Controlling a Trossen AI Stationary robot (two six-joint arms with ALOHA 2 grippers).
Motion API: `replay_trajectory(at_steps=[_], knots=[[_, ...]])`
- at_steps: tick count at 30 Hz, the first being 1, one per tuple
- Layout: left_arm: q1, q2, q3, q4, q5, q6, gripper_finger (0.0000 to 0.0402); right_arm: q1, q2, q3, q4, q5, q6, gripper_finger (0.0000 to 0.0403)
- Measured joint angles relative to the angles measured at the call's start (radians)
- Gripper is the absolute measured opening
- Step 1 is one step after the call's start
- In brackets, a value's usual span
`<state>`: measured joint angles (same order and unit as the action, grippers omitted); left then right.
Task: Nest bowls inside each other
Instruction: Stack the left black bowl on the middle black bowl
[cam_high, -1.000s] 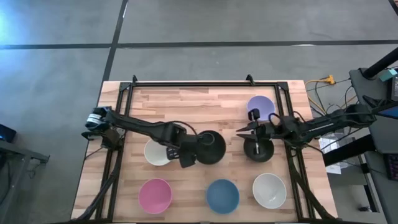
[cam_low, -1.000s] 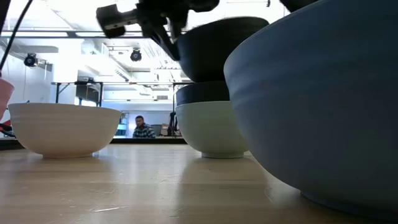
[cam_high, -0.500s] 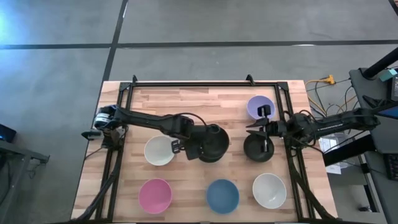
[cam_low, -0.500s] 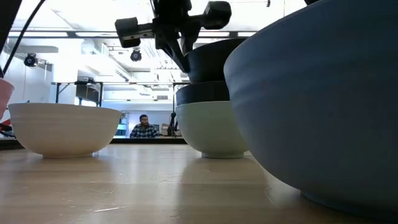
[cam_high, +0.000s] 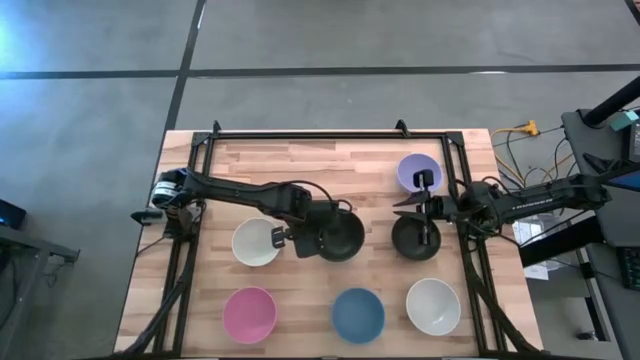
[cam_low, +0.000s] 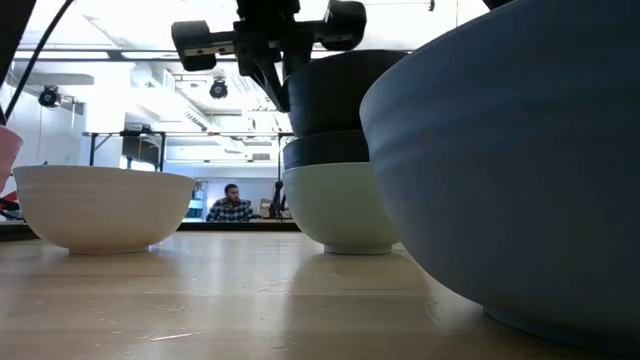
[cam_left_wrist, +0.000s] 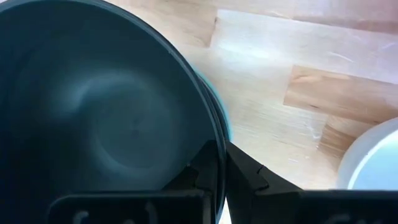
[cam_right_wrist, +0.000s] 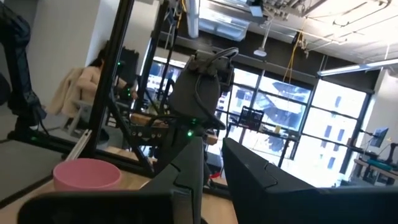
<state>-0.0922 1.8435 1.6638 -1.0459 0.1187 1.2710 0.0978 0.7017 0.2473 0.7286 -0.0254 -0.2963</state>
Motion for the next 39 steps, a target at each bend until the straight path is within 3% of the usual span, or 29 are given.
replay_trajectory(at_steps=[11, 26, 39], knots=[[0.001, 0.075, 0.002, 0.005, -0.028, 0.0, 0.0, 0.0, -0.001, 0.005, 0.003, 0.0, -0.019, 0.0057], [0.001, 0.072, 0.01, 0.007, -0.036, -0.091, 0.0003, 0.0, 0.001, 0.005, 0.001, 0.0, -0.019, 0.0057], [0.0, 0.032, 0.034, 0.014, -0.014, -0.167, 0.0106, 0.0, 0.002, 0.005, -0.011, 0.0, -0.014, 0.0057]])
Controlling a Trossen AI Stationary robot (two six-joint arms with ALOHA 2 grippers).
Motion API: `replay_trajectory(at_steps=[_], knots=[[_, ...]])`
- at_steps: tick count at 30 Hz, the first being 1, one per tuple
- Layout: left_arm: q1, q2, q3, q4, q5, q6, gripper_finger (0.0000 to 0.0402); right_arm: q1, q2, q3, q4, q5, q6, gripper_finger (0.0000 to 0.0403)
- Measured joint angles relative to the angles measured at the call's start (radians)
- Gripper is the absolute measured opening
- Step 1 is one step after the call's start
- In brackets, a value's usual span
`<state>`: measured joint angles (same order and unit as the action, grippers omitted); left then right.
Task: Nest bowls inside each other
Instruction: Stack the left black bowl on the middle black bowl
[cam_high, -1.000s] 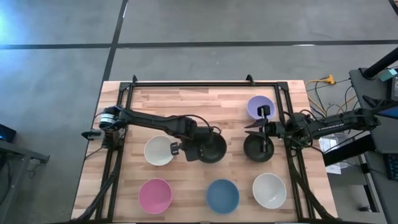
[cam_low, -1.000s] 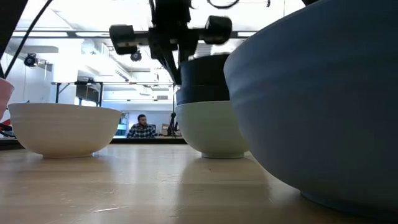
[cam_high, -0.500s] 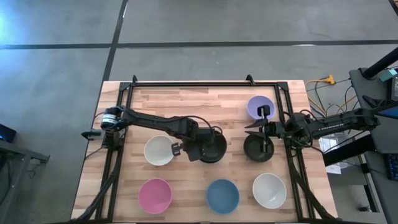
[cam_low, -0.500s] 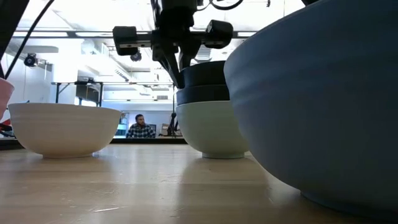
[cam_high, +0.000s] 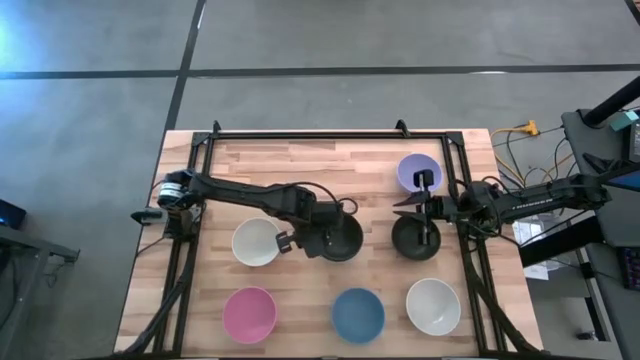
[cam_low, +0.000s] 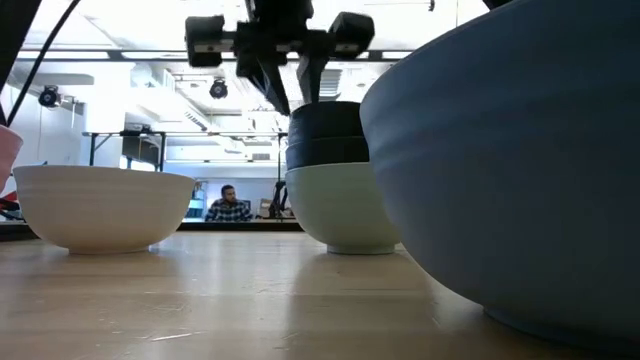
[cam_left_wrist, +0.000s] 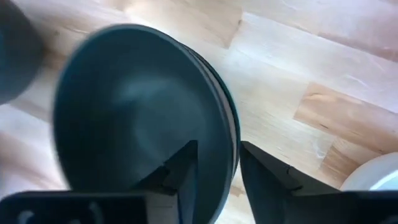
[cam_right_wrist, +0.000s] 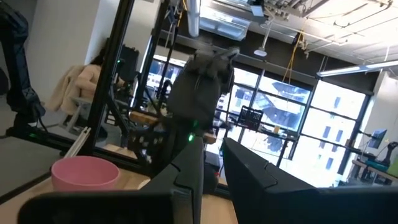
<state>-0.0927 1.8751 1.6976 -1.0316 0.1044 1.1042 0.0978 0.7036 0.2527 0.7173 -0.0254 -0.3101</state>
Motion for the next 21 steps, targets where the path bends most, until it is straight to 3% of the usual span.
replay_trajectory(at_steps=[6, 15, 21], knots=[[-0.002, -0.032, 0.023, 0.029, -0.012, -0.065, 0.0111, 0.0, 0.0, 0.0, -0.005, 0.0, 0.003, 0.0057], [-0.012, -0.034, -0.023, 0.03, -0.013, -0.076, 0.0006, 0.0, 0.0, 0.0, -0.012, 0.0, 0.003, 0.0056], [-0.012, -0.033, -0.041, 0.06, 0.018, -0.078, 0.0012, 0.0, 0.0, 0.0, -0.012, 0.0, 0.003, 0.0056]])
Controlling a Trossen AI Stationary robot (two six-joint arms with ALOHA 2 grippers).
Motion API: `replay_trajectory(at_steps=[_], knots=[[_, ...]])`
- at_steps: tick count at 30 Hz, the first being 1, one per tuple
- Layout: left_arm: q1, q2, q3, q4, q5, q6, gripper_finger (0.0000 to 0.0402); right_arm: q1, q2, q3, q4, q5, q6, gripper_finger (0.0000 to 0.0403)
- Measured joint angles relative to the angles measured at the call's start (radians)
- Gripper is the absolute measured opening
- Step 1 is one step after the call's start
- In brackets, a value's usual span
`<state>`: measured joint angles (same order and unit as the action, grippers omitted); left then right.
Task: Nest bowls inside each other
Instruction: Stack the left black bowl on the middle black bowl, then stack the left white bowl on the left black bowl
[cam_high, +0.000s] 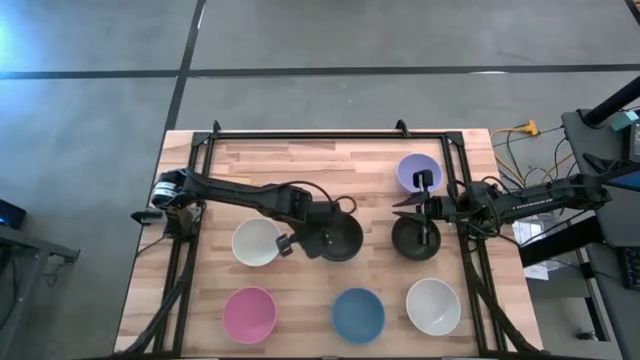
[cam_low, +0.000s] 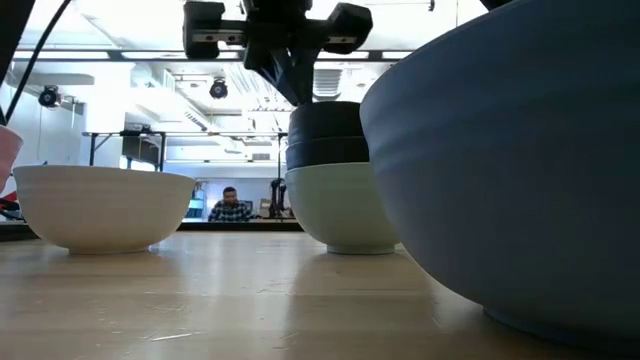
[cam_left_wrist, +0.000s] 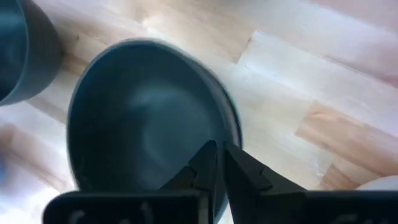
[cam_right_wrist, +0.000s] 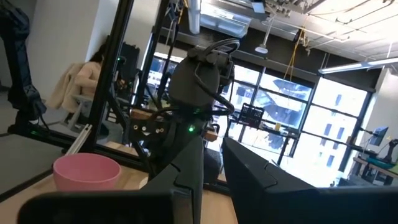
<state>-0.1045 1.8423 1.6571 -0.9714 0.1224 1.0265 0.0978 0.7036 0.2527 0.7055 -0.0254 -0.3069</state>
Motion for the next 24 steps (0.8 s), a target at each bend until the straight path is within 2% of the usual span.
replay_trajectory(at_steps=[10, 15, 19, 24], knots=[[-0.001, 0.005, -0.037, 0.02, -0.006, -0.001, 0.0012, 0.0, 0.0, 0.0, 0.003, 0.0, 0.011, 0.0056], [-0.003, -0.039, -0.031, 0.009, -0.135, -0.028, 0.0012, 0.0, 0.0, 0.0, 0.005, 0.0, 0.011, 0.0056], [-0.003, -0.098, -0.039, -0.043, -0.184, -0.188, 0.0012, 0.0, 0.0, 0.0, 0.001, 0.0, 0.011, 0.0056], [-0.042, -0.194, -0.145, -0.087, -0.185, -0.529, 0.0012, 0.0, 0.007, 0.0, -0.008, 0.0, 0.024, 0.0056]])
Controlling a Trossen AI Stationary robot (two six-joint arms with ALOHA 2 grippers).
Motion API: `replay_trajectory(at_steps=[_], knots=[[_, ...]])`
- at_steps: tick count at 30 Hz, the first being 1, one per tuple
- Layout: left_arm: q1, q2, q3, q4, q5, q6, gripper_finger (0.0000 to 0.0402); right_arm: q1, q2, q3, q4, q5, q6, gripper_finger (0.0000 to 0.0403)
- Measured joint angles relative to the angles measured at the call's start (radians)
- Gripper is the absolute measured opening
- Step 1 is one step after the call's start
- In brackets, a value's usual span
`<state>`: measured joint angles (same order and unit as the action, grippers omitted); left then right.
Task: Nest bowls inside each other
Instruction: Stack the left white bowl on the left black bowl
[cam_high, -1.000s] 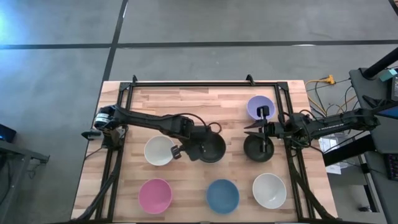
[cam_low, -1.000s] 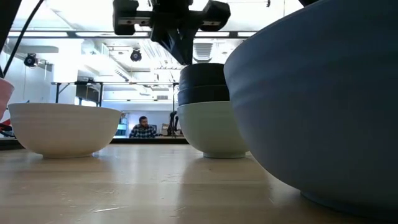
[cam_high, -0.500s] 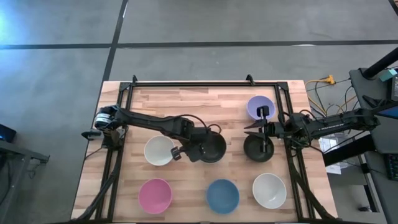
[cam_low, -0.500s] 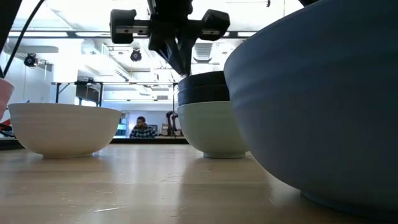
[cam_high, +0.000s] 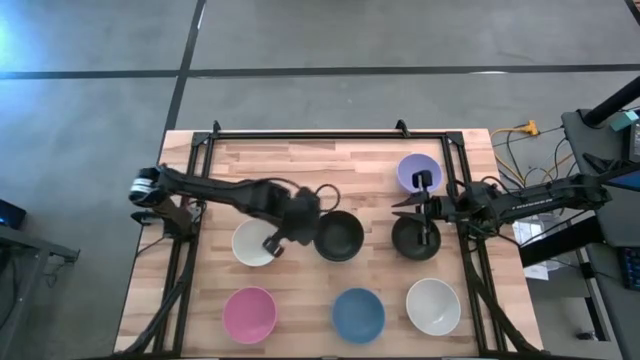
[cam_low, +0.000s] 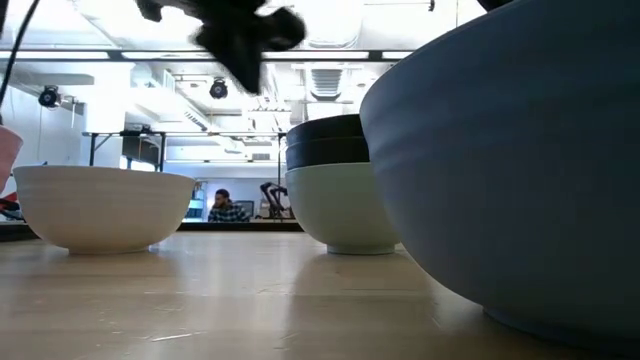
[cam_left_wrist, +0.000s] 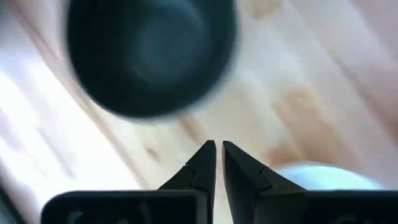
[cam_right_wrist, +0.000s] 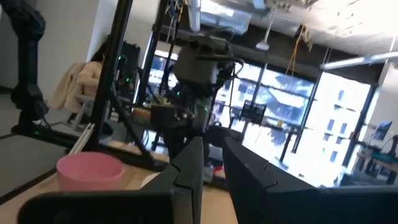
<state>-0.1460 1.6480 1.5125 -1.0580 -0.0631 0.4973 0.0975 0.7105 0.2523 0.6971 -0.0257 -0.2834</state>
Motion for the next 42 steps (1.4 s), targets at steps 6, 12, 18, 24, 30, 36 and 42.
replay_trajectory(at_steps=[6, 12, 18, 24, 30, 36, 42], knots=[[-0.156, -0.122, -0.23, 0.054, -0.111, -0.346, 0.0012, 0.0, 0.021, 0.0, -0.093, 0.0, 0.08, 0.0057], [-0.337, -0.188, -0.313, 0.085, -0.16, -0.723, 0.0012, 0.007, 0.108, -0.002, -0.083, -0.009, 0.233, 0.0057], [-0.453, -0.208, -0.313, 0.091, -0.162, -0.91, 0.0012, 0.055, 0.227, -0.003, 0.05, -0.012, 0.326, 0.0057], [-0.485, -0.209, -0.323, 0.081, -0.162, -0.964, 0.0018, 0.169, 0.363, -0.001, 0.302, -0.013, 0.388, 0.0057], [-0.447, -0.209, -0.324, 0.022, -0.167, -1.06, 0.0072, 0.31, 0.44, 0.06, 0.346, -0.013, 0.383, 0.0057], [-0.395, -0.185, -0.337, 0.034, -0.193, -1.147, 0.0165, 0.446, 0.478, 0.132, 0.329, -0.012, 0.319, 0.0057], [-0.35, -0.094, -0.343, 0.055, -0.166, -1.175, 0.0216, 0.546, 0.483, 0.162, 0.325, -0.007, 0.253, 0.0057]])
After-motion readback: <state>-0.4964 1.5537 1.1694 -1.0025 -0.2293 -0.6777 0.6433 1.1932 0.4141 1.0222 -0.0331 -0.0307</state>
